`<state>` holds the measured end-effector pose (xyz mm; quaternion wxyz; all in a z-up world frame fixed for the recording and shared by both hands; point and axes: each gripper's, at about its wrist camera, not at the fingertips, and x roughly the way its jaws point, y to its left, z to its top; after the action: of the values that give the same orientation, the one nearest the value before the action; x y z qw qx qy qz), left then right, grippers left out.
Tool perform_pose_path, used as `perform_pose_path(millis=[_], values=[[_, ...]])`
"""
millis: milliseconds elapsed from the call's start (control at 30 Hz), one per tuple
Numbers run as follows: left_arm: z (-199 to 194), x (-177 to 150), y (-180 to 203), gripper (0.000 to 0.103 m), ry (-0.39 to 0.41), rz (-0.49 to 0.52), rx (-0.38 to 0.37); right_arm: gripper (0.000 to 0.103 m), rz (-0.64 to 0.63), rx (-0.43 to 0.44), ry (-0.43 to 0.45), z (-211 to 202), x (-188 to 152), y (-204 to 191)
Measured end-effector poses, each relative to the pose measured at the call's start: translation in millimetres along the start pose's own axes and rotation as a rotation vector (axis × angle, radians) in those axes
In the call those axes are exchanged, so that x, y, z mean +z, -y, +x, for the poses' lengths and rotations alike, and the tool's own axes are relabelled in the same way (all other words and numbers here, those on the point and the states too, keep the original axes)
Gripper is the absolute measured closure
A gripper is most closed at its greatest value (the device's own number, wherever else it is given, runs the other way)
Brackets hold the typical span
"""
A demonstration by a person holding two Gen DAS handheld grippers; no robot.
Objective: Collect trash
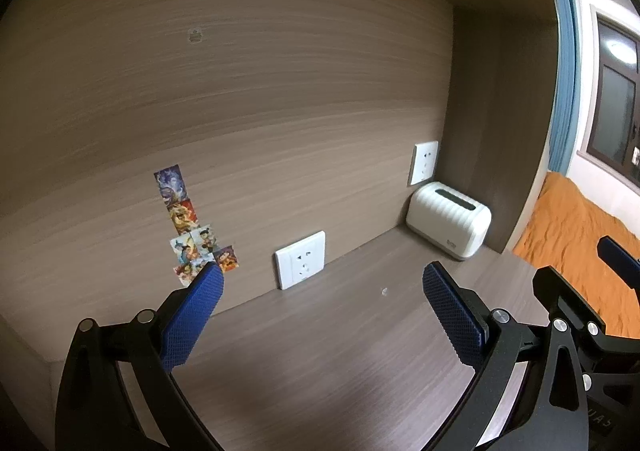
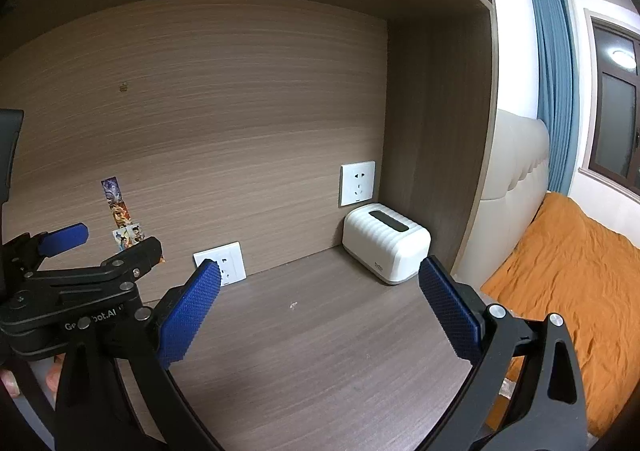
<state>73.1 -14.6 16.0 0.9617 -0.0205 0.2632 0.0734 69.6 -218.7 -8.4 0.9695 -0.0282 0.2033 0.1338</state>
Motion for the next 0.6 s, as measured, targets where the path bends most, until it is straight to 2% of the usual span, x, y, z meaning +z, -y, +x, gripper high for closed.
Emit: perform_pose_path(millis=[600], values=[[-4.1,1.0,8.0,0.005,0.034,0.029,0.035,0.004,0.014,-0.004,-0.005,0.9,-1.7,3.9]])
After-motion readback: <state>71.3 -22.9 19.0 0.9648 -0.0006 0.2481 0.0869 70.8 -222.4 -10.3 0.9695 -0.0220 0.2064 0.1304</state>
